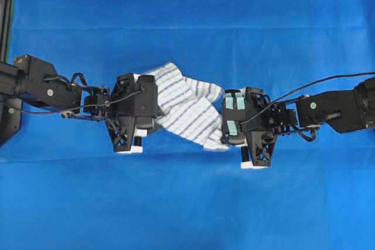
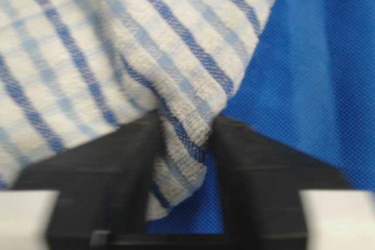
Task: Lift the towel with both arms.
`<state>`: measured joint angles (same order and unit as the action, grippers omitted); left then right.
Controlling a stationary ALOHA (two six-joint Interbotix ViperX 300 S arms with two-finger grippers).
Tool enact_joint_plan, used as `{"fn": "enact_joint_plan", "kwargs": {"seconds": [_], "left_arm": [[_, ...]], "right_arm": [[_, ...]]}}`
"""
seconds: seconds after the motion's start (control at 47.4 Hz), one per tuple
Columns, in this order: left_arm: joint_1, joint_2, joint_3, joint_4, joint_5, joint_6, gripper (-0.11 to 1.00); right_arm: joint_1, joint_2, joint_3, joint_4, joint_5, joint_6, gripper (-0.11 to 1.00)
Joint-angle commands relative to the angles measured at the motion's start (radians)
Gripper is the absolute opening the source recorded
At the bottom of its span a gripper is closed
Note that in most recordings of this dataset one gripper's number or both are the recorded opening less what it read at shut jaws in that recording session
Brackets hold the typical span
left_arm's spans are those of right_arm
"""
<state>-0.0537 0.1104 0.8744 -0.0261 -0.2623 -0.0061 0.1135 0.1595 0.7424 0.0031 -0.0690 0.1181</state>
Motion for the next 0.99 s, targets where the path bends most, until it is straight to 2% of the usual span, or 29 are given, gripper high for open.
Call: {"fn": "enact_joint_plan", "kwargs": {"seconds": [0.0, 0.063, 0.253, 0.401, 0.759, 0.97], "left_arm": [[-0.002, -0.011, -0.015, -0.003, 0.005, -0.002, 0.14], [-0.002, -0.011, -0.015, -0.002, 0.008, -0.002, 0.07], [0.006, -0.038, -0.029, -0.003, 0.040, -0.002, 0.07], [0.020, -0.107, -0.061, -0.003, 0.137, -0.002, 0.07], [0.054, -0.405, -0.179, -0.003, 0.439, 0.005, 0.07], [0.060, -0.548, -0.255, 0.000, 0.549, 0.012, 0.07]], "right_arm": [[0.000, -0.012, -0.018, 0.003, -0.008, 0.002, 0.01], [-0.002, -0.015, -0.018, 0.002, -0.006, 0.002, 0.01], [-0.008, -0.061, -0.018, 0.003, 0.003, 0.000, 0.01], [-0.014, -0.152, -0.023, 0.000, 0.044, -0.006, 0.01], [-0.078, -0.417, -0.097, -0.026, 0.308, -0.012, 0.01], [-0.100, -0.532, -0.195, -0.094, 0.453, -0.014, 0.01]]}}
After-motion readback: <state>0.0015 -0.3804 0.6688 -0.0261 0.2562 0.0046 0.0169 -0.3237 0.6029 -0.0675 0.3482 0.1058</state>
